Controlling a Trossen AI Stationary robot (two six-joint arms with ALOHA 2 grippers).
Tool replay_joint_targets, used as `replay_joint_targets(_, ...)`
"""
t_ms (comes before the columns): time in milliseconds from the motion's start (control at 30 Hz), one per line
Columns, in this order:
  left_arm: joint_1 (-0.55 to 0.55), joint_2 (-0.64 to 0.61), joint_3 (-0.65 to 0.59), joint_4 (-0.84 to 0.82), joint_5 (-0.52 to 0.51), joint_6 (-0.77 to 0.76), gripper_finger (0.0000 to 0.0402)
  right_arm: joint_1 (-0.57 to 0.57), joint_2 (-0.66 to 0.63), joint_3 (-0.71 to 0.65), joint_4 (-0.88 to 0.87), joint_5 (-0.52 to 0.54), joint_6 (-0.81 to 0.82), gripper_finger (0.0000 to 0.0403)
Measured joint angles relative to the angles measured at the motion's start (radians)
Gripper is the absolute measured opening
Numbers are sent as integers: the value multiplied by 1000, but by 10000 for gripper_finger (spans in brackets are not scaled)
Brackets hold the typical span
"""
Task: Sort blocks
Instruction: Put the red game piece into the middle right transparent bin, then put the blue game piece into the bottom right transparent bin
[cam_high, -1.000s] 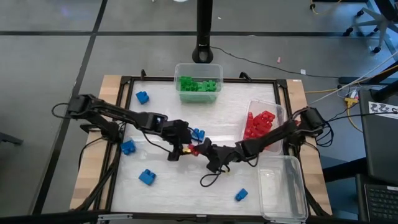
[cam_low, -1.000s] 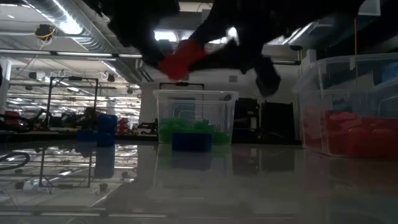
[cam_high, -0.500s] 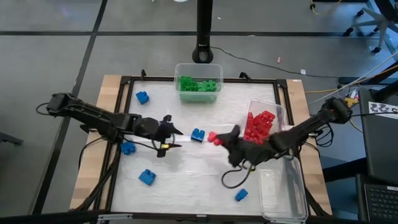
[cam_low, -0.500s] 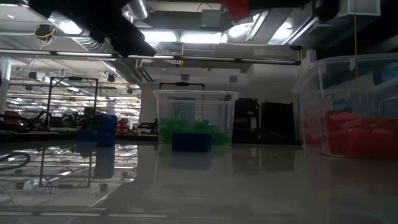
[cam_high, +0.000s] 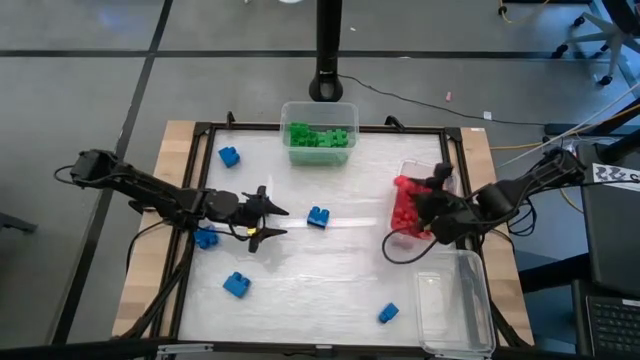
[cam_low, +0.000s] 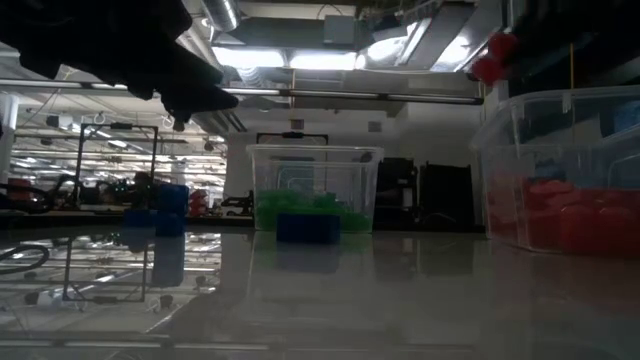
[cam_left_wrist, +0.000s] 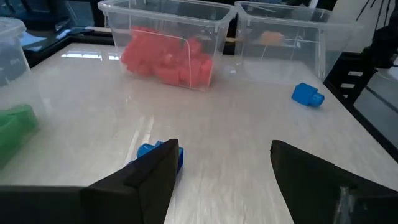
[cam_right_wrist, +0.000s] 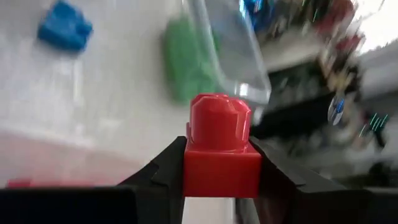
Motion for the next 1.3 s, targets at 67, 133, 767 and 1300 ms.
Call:
replay_joint_targets(67,0,0,0,1,0,6,244,0,-9,0,-135,-42,159,138)
replay_joint_targets(133,0,0,0,-6,0,6,244,0,-8,0,-225,-93,276,138)
replay_joint_targets(767,-2,0,0,-45,0,-2,244,0,17,18,-101,-173,347,327)
replay_joint_targets(1300,-1,0,0,-40,-1,-27,244,-295,418,-10,937,-548,-322,328)
